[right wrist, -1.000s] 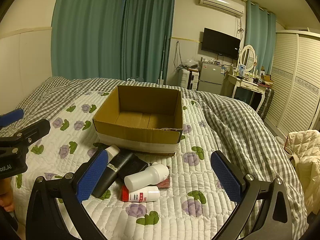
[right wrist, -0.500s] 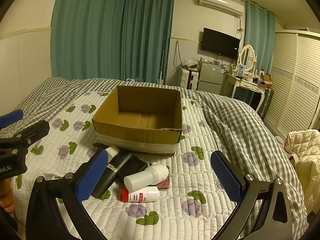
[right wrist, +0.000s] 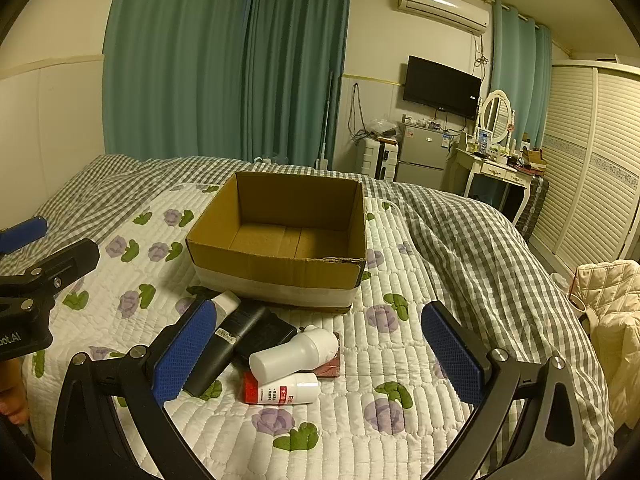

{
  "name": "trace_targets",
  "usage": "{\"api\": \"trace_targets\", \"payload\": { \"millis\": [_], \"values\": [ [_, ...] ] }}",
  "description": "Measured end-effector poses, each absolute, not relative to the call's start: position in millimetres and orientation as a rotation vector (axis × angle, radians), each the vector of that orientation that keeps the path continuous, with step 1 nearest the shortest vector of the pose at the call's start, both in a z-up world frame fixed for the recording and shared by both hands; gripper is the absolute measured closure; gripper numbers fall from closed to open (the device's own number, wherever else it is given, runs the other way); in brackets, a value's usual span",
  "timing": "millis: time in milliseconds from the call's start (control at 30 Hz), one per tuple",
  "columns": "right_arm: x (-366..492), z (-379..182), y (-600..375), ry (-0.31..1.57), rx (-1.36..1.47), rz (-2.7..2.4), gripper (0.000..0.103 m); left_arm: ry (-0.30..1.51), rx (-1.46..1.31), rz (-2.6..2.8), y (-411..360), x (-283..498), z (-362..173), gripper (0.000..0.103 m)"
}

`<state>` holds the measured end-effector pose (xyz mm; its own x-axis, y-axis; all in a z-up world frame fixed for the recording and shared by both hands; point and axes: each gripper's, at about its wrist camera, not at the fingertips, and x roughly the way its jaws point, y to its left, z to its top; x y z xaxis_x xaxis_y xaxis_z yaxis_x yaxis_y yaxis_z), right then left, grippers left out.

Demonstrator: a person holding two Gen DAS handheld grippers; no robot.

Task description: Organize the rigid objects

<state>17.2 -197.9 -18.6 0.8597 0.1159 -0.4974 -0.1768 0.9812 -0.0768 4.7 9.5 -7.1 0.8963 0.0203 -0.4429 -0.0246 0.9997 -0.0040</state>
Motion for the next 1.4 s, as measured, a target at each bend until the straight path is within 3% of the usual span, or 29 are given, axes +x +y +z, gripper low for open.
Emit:
{"api": "trace_targets", "payload": {
  "millis": [200, 567, 767, 867, 933, 1400],
  "values": [
    [25.6, -24.6, -197.3, 0.555, -0.126, 0.166, 0.0, 0.505, 0.011, 0.042, 16.2, 14.3, -15.9, 0.0],
    [79.5, -78.1, -194.9, 0.74, -0.134, 0.179, 0.0, 0.842, 0.023, 0.028, 13.6, 73.8, -97.8, 0.003],
    [87.0, -101.6, -194.3, 0.823, -0.13, 0.192, 0.0, 0.965, 0.033, 0.0, 5.0, 98.9, -130.8, 0.018],
    [89.7, -108.8, -193.4, 0.854, -0.122, 0.205, 0.0, 1.026, -0.01, -0.037, 5.0, 108.5, -146.1, 0.039],
    [89.8, -112.7, -192.0, 0.872, -0.125, 0.214, 0.0, 1.039, -0.021, -0.057, 3.6, 108.4, -149.4, 0.059],
    [103.1, -156.1, -178.2, 1.077, -0.077, 0.277, 0.002, 0.893, -0.026, -0.053, 9.3, 64.6, -105.4, 0.062]
  ]
}}
